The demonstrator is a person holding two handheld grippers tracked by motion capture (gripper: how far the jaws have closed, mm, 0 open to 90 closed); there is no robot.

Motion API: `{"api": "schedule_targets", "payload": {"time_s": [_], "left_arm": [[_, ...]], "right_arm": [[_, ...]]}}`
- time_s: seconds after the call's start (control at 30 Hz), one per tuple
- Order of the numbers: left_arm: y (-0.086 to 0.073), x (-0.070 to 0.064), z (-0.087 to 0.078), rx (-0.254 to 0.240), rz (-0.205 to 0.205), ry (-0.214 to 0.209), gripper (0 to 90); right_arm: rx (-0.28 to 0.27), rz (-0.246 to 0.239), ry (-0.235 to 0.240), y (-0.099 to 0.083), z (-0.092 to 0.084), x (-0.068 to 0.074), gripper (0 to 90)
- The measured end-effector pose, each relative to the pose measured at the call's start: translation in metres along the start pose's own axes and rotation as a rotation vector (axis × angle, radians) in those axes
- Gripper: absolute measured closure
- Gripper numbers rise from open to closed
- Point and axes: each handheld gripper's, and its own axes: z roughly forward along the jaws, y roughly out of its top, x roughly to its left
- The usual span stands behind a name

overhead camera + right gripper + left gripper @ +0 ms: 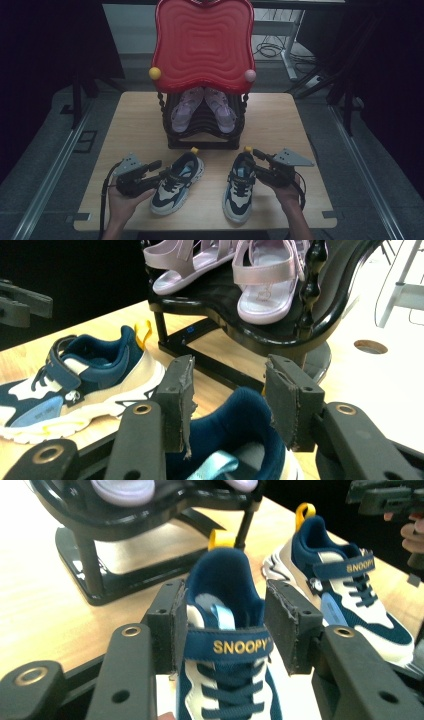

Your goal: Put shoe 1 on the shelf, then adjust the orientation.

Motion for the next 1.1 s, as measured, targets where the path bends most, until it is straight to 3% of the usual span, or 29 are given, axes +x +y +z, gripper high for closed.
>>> {"api": "schedule_targets", "payload": {"time_s": [0.23,0.53,0.9,1.1], "left_arm": [[-0.003,0.000,-0.003,0.024,0.004,0.006,51.7],[-0.003,-0.002,-0.004,0.049,0.004,0.002,52.0],[-0.003,-0.010,-0.002,0.059,0.002,-0.047,54.2],[0.000,-0.017,-0.002,0.063,0.003,-0.103,63.3]], "right_arm": [[0.032,-0.003,-0.004,-0.009,-0.007,-0.001,54.4],[0.035,-0.006,-0.012,-0.013,-0.012,-0.004,54.4],[0.029,0.004,-0.032,-0.012,-0.017,-0.007,54.0],[0.035,0.003,-0.032,-0.012,-0.016,-0.007,53.7]]}}
